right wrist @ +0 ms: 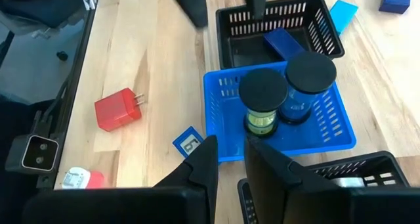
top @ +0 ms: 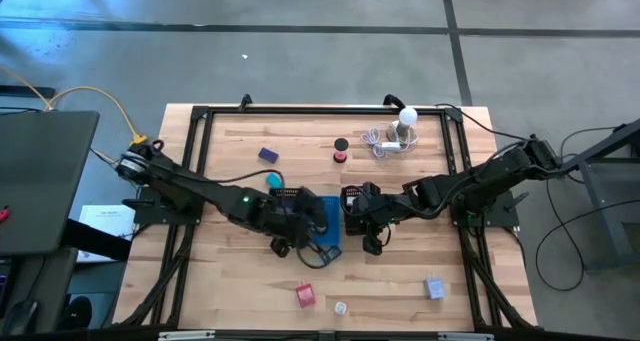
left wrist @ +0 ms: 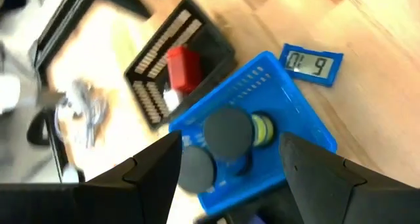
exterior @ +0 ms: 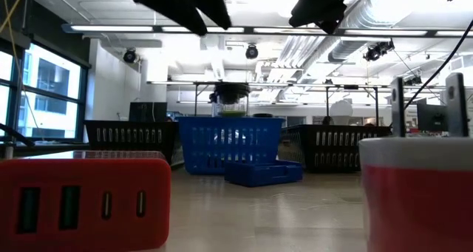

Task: Pick & Place Office items
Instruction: Put the top violet digital clock into the left black bin

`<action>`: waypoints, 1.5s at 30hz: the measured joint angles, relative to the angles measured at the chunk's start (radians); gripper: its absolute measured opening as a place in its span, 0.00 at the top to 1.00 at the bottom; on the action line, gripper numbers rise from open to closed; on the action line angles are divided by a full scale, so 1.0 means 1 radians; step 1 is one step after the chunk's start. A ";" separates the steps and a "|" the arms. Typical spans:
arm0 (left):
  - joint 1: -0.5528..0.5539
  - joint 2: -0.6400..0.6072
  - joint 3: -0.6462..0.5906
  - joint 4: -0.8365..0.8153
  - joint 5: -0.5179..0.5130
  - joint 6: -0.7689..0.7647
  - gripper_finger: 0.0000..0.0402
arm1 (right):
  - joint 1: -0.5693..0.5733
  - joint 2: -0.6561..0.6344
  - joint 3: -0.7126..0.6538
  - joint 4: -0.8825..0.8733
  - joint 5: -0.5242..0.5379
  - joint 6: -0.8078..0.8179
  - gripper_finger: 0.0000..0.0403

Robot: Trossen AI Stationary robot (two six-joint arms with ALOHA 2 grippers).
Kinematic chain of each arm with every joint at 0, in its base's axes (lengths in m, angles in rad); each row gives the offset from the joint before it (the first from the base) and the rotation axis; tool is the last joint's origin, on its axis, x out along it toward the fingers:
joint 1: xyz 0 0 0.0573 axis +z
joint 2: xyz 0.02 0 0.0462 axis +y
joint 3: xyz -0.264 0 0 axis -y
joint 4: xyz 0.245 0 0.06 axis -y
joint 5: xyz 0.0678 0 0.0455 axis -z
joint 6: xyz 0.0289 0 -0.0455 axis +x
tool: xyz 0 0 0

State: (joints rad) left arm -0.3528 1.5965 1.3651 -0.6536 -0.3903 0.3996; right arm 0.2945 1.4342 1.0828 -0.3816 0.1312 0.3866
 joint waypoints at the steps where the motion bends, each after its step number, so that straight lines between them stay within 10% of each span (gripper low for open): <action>1: -0.003 -0.014 0.000 -0.021 -0.005 -0.040 0.39 | 0.000 0.000 0.000 -0.004 -0.002 0.000 0.84; 12: -0.048 -0.070 0.000 -0.307 0.043 -0.433 0.39 | 0.033 0.000 0.000 -0.195 -0.063 0.006 0.84; 26: -0.181 -0.176 -0.011 -0.486 -0.061 -0.555 0.39 | 0.093 0.000 0.000 -0.394 -0.058 0.188 0.84; 37: 0.041 -0.547 -0.263 -0.327 -0.035 -0.465 0.39 | 0.092 0.000 0.000 -0.332 -0.055 0.192 0.84; 45: 0.359 -0.667 -0.457 -0.095 0.273 -0.223 0.39 | 0.092 0.000 0.000 -0.279 -0.055 0.186 0.84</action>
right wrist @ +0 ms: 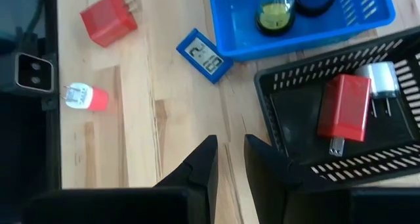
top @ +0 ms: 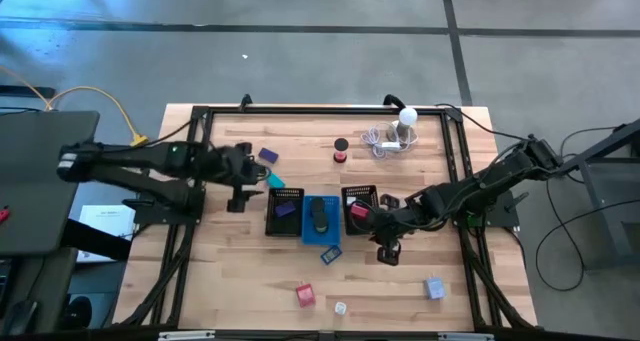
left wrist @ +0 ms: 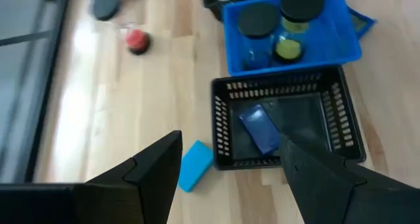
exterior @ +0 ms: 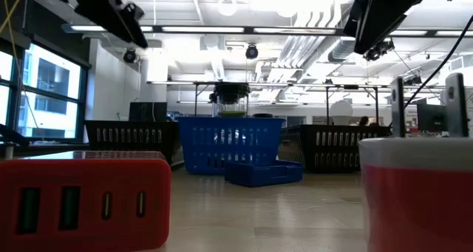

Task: Pick & Place Office items
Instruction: Put the top violet digital clock into the left black bin

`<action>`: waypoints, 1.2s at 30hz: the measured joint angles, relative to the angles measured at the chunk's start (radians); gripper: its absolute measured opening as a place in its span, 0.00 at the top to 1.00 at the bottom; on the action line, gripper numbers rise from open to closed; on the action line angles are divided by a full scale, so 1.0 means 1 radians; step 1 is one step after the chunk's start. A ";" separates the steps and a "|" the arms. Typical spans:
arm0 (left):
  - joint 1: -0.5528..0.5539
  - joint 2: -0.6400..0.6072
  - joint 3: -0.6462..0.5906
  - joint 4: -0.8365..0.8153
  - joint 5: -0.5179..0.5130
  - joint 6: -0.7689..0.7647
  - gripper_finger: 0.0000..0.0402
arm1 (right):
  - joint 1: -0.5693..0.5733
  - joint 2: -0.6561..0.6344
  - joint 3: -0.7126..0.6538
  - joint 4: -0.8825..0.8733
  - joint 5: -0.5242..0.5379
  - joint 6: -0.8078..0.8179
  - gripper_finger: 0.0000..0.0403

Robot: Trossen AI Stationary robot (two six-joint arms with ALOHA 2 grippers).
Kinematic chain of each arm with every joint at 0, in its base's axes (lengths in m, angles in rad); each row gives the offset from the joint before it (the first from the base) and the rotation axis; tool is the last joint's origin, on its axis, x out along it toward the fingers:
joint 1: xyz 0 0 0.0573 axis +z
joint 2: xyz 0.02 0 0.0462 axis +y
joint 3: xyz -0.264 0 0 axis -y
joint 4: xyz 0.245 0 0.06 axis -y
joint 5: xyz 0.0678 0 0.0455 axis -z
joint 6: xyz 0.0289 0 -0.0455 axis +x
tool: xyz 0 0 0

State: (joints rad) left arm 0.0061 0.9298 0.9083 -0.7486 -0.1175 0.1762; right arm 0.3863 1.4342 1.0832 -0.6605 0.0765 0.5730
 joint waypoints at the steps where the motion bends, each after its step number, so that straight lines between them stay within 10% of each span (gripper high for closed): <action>1: 0.041 0.002 -0.009 0.007 0.053 0.038 0.39 | 0.000 0.000 0.000 0.007 0.000 0.000 0.84; 9: 0.380 0.058 -0.014 0.023 0.271 0.143 0.39 | 0.000 0.000 0.000 0.023 0.000 0.004 0.84; 17: 0.576 0.081 -0.014 0.071 -0.068 0.062 0.39 | 0.000 0.000 0.000 0.035 0.003 0.010 0.84; 25: 0.660 0.100 -0.014 0.071 0.302 0.349 0.39 | 0.000 0.000 0.000 0.053 0.010 0.056 0.84; 36: 0.807 0.348 -0.014 0.070 0.482 0.476 0.39 | 0.000 0.000 0.000 0.075 0.029 0.063 0.84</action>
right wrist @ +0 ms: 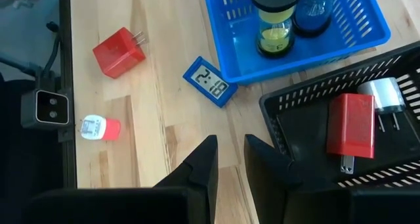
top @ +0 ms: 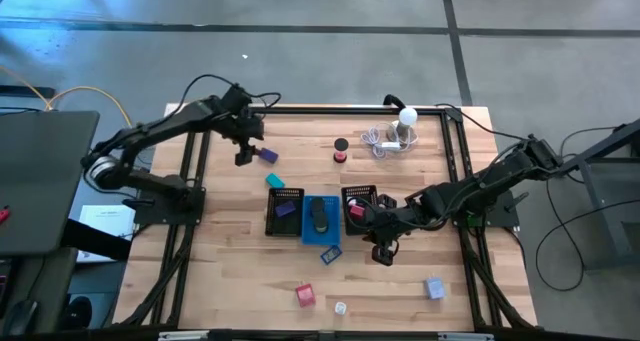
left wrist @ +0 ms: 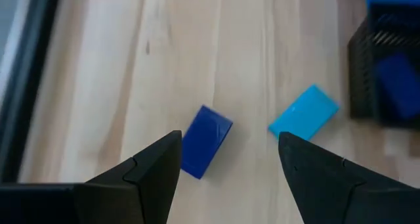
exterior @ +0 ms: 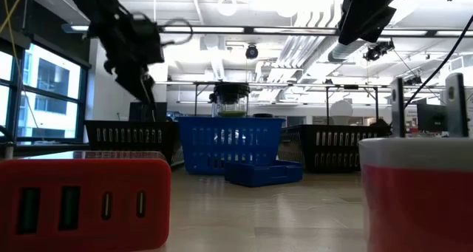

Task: Pick & Place Office items
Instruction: Put the top violet digital clock into the left black bin

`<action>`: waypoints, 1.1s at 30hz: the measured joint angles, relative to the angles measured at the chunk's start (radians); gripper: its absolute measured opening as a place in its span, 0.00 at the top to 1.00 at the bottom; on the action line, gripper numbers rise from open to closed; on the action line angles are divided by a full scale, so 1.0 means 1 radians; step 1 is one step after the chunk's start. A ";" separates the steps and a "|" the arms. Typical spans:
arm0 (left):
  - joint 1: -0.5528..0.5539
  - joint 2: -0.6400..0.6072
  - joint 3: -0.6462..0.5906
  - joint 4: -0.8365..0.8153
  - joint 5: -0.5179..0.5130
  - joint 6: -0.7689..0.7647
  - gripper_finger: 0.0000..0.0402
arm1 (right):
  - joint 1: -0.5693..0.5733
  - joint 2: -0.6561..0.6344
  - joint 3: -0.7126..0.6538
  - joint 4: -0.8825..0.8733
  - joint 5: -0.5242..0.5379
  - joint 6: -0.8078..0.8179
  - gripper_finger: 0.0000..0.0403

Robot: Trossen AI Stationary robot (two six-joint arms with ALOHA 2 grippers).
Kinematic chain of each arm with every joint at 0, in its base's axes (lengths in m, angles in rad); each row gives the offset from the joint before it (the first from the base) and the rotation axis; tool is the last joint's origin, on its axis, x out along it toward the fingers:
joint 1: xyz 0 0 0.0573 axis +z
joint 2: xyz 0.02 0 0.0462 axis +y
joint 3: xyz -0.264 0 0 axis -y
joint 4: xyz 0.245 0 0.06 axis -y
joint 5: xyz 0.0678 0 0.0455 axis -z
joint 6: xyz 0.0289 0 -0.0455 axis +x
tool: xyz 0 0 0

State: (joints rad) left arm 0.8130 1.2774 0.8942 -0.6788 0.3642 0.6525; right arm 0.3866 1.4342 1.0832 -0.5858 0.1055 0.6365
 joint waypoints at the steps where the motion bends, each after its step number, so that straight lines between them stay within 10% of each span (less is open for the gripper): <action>1: 0.007 0.026 0.000 0.001 0.003 0.027 0.39 | 0.000 0.000 0.000 0.000 0.000 0.000 0.84; 11: 0.015 0.177 0.000 0.039 0.000 0.339 0.39 | 0.000 0.000 0.000 0.000 0.000 -0.010 0.84; 33: 0.026 0.263 0.000 0.081 -0.072 0.324 0.39 | 0.000 0.000 0.000 0.045 0.000 -0.039 0.84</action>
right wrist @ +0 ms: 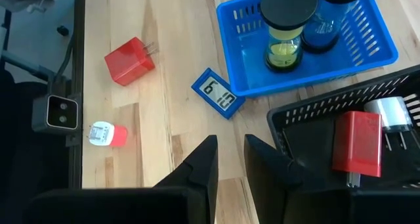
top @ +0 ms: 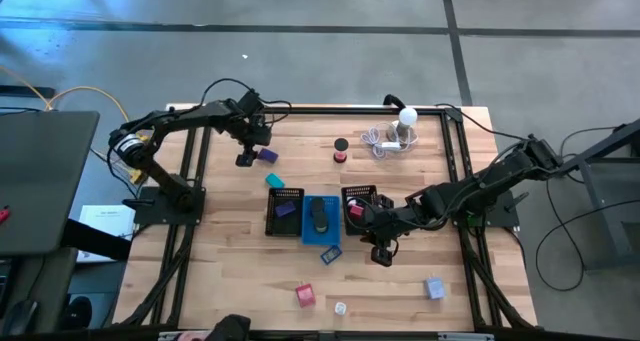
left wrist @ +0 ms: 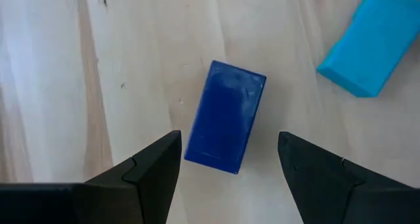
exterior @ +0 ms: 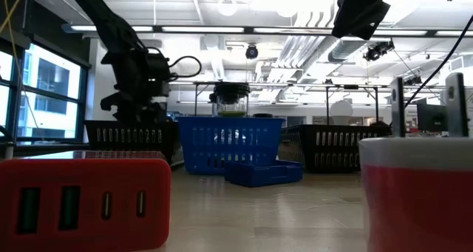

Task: Pick & Place Office items
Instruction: Put the top violet digital clock into the left black bin

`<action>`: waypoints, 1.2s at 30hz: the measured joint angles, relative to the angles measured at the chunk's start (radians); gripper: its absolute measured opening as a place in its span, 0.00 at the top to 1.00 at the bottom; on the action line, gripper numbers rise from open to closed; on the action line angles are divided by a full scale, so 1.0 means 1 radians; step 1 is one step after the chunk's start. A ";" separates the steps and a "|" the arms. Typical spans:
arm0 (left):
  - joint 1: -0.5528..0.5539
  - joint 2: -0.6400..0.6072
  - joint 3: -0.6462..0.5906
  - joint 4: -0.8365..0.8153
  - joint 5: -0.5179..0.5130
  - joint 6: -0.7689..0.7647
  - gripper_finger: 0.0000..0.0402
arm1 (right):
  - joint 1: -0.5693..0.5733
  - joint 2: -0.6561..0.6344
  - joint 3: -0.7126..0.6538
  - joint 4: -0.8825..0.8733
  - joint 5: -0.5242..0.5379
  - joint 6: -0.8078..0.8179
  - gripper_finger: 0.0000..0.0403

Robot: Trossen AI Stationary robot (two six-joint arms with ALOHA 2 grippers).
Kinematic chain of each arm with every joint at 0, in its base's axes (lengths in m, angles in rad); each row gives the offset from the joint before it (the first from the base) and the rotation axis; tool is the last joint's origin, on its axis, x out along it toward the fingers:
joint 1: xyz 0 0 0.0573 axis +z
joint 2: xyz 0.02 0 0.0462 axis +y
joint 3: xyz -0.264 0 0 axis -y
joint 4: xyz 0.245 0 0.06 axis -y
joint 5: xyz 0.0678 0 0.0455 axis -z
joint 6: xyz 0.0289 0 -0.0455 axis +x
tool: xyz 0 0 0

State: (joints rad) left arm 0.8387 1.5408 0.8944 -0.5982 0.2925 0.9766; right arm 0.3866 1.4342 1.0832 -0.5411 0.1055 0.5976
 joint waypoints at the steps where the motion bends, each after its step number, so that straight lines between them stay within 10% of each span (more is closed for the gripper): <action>1: 0.000 0.008 0.000 0.010 -0.001 -0.001 0.39 | 0.000 0.000 0.000 0.000 0.000 -0.001 0.84; 36: -0.038 0.138 0.004 0.075 -0.081 0.011 0.41 | 0.000 0.000 0.000 0.008 -0.001 -0.026 0.84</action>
State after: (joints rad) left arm 0.8011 1.6792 0.8982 -0.5232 0.2114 0.9874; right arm 0.3866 1.4342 1.0832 -0.5335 0.1047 0.5720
